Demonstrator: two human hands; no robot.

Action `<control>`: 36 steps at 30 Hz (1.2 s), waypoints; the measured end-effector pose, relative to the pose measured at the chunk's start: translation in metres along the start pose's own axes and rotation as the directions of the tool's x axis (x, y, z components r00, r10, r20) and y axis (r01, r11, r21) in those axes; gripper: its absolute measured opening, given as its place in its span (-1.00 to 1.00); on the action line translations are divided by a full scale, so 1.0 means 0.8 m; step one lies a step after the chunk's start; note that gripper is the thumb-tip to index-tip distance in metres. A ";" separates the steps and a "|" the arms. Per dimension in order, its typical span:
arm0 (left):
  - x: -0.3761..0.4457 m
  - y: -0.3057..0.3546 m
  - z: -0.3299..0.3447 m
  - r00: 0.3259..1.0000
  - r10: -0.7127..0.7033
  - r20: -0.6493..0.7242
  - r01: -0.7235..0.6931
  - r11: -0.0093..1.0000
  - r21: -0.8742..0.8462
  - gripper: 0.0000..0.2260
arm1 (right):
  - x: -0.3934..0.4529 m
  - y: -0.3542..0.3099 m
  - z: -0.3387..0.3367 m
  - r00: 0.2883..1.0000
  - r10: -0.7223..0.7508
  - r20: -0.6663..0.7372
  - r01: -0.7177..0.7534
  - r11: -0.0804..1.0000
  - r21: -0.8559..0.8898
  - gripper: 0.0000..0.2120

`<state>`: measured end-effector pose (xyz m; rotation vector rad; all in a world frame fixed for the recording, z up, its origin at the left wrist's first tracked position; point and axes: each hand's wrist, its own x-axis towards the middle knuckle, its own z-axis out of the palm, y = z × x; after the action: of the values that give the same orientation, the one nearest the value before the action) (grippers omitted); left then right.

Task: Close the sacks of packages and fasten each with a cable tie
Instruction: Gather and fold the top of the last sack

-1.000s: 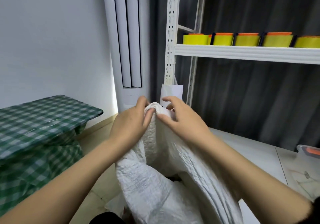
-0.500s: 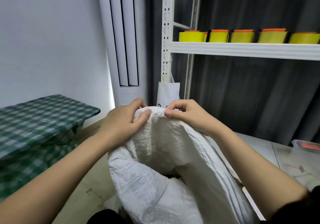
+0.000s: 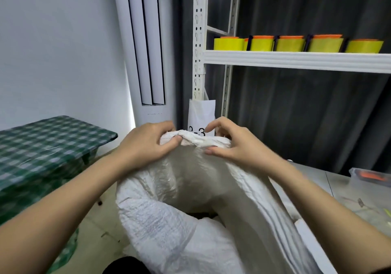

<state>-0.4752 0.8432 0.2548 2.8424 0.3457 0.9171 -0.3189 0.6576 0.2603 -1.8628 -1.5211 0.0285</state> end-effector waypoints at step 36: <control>0.036 0.024 0.057 0.930 0.354 -0.101 -0.284 0.864 0.416 -0.61 | 0.046 0.043 0.007 0.950 0.248 0.191 -0.313 0.744 0.590 -0.79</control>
<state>-0.4220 0.8291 0.2378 3.2653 0.0745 1.2981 -0.2815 0.6903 0.2529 -1.5348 -1.0848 0.6946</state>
